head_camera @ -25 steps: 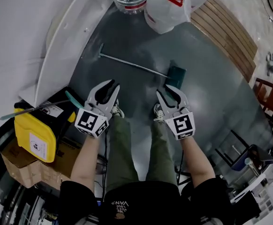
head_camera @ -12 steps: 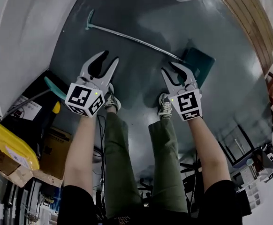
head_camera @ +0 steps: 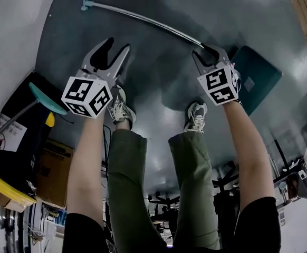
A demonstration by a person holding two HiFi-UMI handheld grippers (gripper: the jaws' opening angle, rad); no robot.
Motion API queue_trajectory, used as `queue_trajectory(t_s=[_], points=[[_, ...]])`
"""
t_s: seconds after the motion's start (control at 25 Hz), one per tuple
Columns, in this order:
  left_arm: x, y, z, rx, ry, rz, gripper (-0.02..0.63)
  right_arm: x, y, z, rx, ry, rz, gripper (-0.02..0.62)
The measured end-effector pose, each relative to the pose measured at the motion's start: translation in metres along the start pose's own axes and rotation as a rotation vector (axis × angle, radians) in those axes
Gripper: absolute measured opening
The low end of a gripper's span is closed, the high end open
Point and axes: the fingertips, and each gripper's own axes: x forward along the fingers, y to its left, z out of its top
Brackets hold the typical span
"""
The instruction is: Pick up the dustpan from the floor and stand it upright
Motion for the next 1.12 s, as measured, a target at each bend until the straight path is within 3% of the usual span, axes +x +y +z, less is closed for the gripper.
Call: queue_trajectory(t_s=[0.12,0.32,0.52,0.8,1.12], points=[[0.011,0.018,-0.010,-0.013,-0.002,0.011,0.247,0.030,-0.012,-0.011,-0.046,0.047,-0.012,0.110],[0.022,0.040,-0.017,-0.021,0.007,0.023,0.267,0.068,-0.010,-0.020,-0.113,0.098,0.053,0.110],[0.014,0.061,-0.016,-0.076,-0.015,0.062,0.285,0.085,-0.008,-0.033,-0.157,0.150,0.052,0.088],[-0.004,0.053,0.001,-0.154,-0.055,0.064,0.307,0.063,-0.004,-0.027,-0.230,0.138,0.041,0.074],[-0.034,0.011,0.065,-0.187,-0.136,0.042,0.319,0.007,0.010,-0.015,-0.283,0.106,0.048,0.074]])
